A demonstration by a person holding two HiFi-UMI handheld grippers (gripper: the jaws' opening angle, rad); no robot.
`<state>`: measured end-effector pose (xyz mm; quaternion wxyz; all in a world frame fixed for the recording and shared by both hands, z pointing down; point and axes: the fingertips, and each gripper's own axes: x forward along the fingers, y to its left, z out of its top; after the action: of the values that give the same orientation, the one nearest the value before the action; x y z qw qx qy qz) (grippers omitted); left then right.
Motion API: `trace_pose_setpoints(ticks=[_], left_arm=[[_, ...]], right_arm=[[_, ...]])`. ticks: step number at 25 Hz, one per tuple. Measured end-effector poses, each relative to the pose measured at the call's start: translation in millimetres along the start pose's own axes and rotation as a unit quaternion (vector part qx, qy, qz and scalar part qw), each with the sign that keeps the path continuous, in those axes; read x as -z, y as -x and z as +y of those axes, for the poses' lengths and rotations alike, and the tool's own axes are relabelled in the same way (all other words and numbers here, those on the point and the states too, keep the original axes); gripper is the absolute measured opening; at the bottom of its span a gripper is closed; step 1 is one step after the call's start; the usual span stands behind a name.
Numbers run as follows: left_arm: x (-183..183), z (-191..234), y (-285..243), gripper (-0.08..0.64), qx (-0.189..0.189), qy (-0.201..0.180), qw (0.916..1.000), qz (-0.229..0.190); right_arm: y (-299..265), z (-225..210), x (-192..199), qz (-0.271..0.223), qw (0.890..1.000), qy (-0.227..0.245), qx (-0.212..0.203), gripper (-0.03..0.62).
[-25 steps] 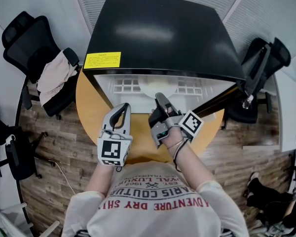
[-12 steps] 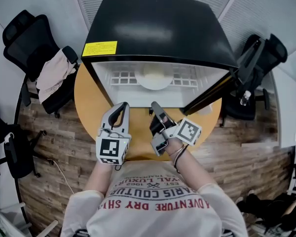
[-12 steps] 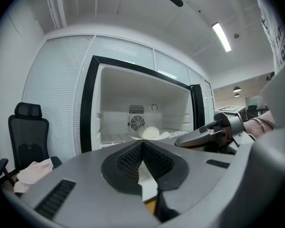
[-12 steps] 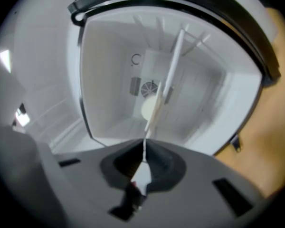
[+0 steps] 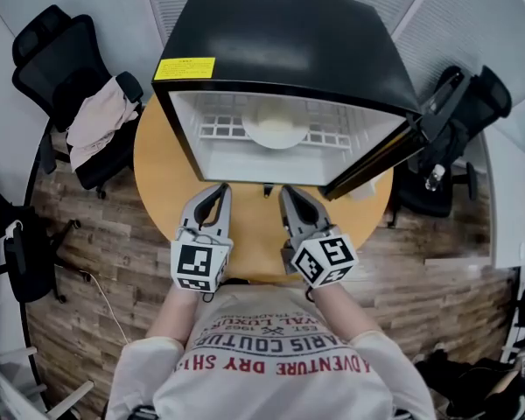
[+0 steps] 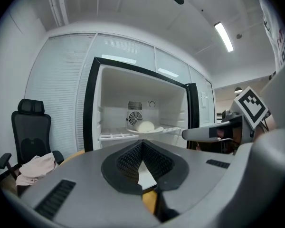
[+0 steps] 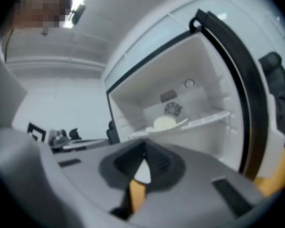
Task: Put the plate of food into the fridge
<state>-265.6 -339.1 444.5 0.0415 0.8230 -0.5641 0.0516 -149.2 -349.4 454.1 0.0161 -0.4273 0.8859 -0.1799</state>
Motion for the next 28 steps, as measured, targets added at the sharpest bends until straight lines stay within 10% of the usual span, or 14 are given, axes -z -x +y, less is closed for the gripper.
trace_pose_setpoints(ticks=[6,28], left_arm=[[1.3,-5.6,6.1,0.026,0.008,0.002,1.0,0.002],[-6.8,-14.8,9.7,0.026,0.052,-0.009,0.9985,-0.012]], right_arm=[[17.3,-6.6,-10.6,-0.023,0.992,0.117,0.039,0.029],[22.8,-3.5,-7.8,-0.002,0.993,0.107,0.045,0.028]])
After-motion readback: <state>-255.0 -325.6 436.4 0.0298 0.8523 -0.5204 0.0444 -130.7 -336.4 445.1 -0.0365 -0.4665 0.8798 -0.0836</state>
